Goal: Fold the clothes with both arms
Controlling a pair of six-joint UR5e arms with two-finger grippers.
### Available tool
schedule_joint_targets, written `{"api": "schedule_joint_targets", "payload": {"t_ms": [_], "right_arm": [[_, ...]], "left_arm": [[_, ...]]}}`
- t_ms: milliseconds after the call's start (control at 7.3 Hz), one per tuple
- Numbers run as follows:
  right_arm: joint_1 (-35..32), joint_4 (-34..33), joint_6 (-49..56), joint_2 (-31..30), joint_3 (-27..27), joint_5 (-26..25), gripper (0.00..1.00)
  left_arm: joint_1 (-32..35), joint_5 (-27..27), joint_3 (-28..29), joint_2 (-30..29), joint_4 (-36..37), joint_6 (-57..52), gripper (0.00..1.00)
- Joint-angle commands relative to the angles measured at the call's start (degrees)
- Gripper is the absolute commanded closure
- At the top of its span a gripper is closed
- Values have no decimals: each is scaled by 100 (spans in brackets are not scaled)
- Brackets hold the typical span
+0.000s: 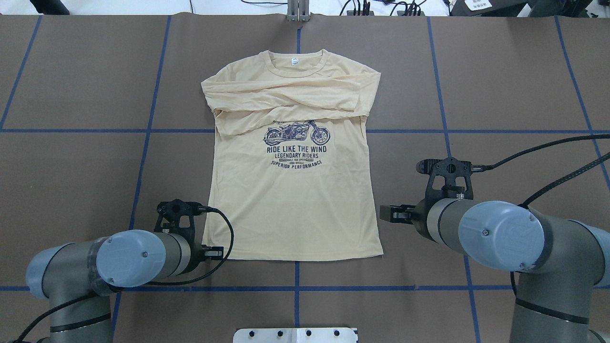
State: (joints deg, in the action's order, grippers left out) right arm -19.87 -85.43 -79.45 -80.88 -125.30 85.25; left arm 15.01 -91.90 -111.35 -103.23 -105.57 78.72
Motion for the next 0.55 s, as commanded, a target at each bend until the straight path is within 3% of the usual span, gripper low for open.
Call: {"api": "schedule_joint_targets", "payload": {"t_ms": [0, 411], "right_arm": [[9, 0, 0, 2, 6, 0, 0], [9, 0, 0, -7, 15, 0, 0]], "left_arm": [[2, -3, -185, 232, 1, -32, 69], [-41, -12, -159, 154, 1, -32, 69]]}}
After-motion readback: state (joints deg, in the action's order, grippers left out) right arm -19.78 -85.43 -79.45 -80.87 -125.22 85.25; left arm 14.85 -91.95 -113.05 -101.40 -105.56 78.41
